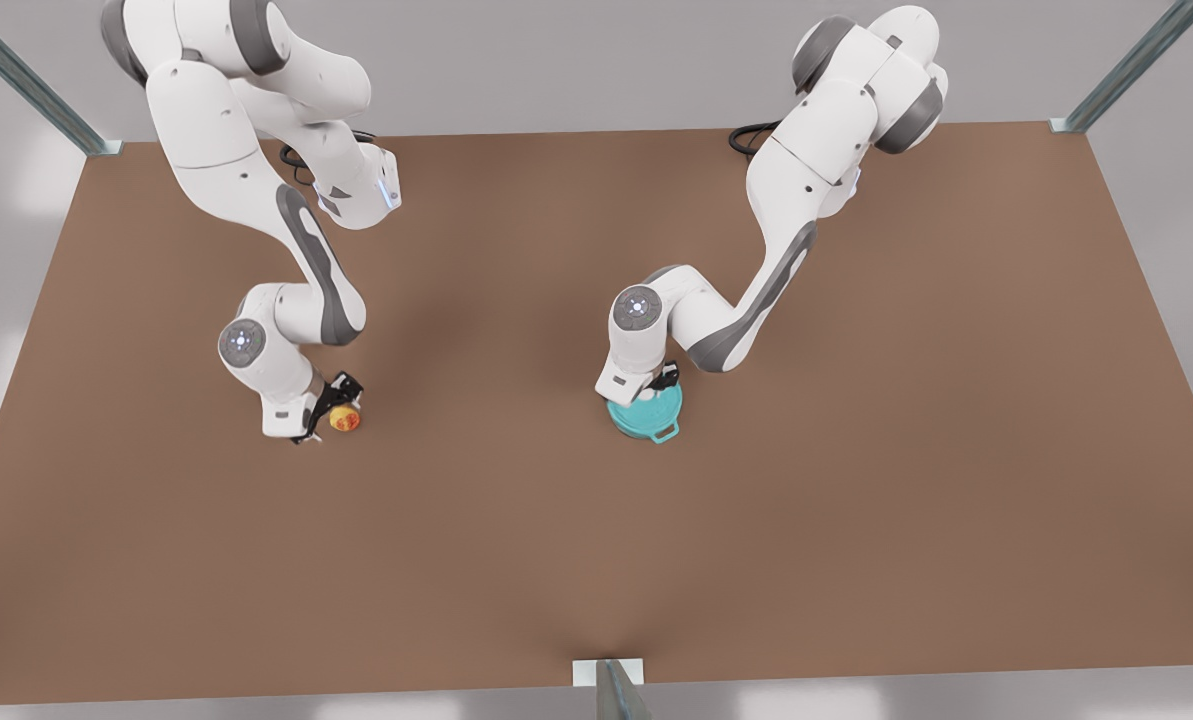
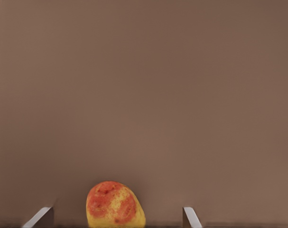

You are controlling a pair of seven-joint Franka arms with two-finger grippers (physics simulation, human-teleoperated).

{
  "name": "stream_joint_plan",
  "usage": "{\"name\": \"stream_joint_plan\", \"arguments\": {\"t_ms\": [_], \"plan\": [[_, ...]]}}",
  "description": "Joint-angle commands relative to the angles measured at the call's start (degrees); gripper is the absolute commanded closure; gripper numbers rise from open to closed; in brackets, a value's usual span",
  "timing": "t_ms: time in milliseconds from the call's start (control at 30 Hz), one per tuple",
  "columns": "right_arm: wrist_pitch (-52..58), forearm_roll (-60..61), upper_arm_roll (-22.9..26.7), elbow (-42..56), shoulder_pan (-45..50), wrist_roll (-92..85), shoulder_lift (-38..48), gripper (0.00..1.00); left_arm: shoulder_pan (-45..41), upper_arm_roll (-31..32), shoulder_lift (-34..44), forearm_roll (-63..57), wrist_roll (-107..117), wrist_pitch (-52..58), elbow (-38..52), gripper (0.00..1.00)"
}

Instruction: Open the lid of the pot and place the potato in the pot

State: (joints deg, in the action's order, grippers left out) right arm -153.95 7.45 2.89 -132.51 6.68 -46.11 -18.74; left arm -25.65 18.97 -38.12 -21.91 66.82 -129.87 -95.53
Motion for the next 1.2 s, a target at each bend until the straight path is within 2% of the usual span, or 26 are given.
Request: {"name": "stream_joint_plan", "arguments": {"t_ms": [0,67,267,367,467,533,567,600,633,667,700,767,800,833,867,900,1000,1033,1067,1100,1167], "plan": [[-0.5,0.2,0.0,-0.8,0.0,-8.7,0.1,0.00,0.0,0.0,0.1,0.0,5.3,0.0,0.0,0.41],[-0.6,0.2,0.0,-1.4,0.1,-8.6,0.0,0.00,0.0,0.0,0.4,0.0,5.3,0.2,0.1,0.50],[-1.4,0.6,0.0,-1.6,0.1,-8.6,-2.5,0.00,2.4,-1.6,0.4,0.0,0.2,1.0,3.9,0.52],[-2.5,0.6,0.0,-1.4,0.1,-8.7,-3.4,0.00,5.4,-1.6,0.3,0.1,-5.2,1.0,5.1,0.57],[-2.5,0.6,0.0,-1.3,0.0,-8.8,-3.8,0.00,16.0,-1.7,-2.5,-0.1,-24.4,-0.2,7.5,0.57],[-2.5,0.6,0.0,-1.3,0.0,-8.8,-3.7,0.00,19.3,-1.7,-6.8,-4.2,-29.2,-6.4,7.5,0.57],[-2.5,0.6,0.0,-1.3,0.0,-8.8,-3.8,0.04,20.5,-1.7,-7.9,-4.4,-31.8,-7.5,8.3,0.55],[-2.5,0.6,0.0,-1.3,0.0,-8.8,-3.8,0.07,20.6,-1.7,-8.1,-4.5,-33.2,-7.5,8.6,0.08],[-2.5,0.6,0.0,-1.3,0.0,-8.8,-3.8,0.08,20.6,-1.7,-8.0,-4.5,-33.2,-7.5,8.6,0.00],[-2.5,0.6,0.0,-1.3,0.0,-8.8,-3.8,0.08,20.9,-1.7,-7.2,-4.2,-33.8,-6.8,8.8,0.00],[-2.5,0.6,0.0,-1.3,0.0,-8.8,-3.9,0.09,24.2,0.9,-4.2,-1.7,-37.9,0.9,10.2,0.00],[-2.5,0.6,0.0,-1.3,0.0,-8.8,-4.0,0.20,37.9,10.2,4.3,11.9,-56.8,31.1,19.0,0.00],[-2.5,0.5,0.0,-1.3,0.0,-8.8,-4.0,0.22,41.9,12.5,11.0,12.3,-61.3,40.8,19.5,0.00],[-2.5,0.5,0.0,-1.3,0.0,-8.8,-4.1,0.24,43.7,12.5,17.6,13.1,-61.8,44.4,18.2,0.00],[-2.5,0.5,0.0,-1.2,0.0,-8.8,-4.1,0.25,46.9,12.4,29.0,18.2,-62.2,37.1,4.7,0.00],[-2.5,0.5,0.0,-1.2,0.0,-8.8,-4.1,0.26,46.8,12.2,27.7,20.5,-61.3,35.5,3.4,0.00],[-2.5,0.6,-0.2,-1.2,0.1,-8.8,-4.1,0.26,47.8,12.0,21.7,17.8,-59.0,35.6,11.2,0.00],[-2.5,0.6,-0.2,-1.2,0.1,-8.8,-4.1,0.29,44.0,6.6,19.7,17.9,-59.6,36.0,14.0,0.00],[-2.5,0.6,-0.3,-1.2,0.1,-8.8,-4.1,0.31,29.5,-11.7,20.0,22.2,-62.2,36.4,14.8,0.00],[-2.5,0.6,-0.3,-1.2,0.1,-8.8,-4.1,0.33,27.9,-13.9,20.9,26.4,-62.9,36.9,13.4,0.00],[-2.5,0.6,-0.3,-1.2,0.1,-8.7,-4.1,0.33,27.9,-13.4,21.3,26.5,-63.8,36.9,12.3,0.00]]}}
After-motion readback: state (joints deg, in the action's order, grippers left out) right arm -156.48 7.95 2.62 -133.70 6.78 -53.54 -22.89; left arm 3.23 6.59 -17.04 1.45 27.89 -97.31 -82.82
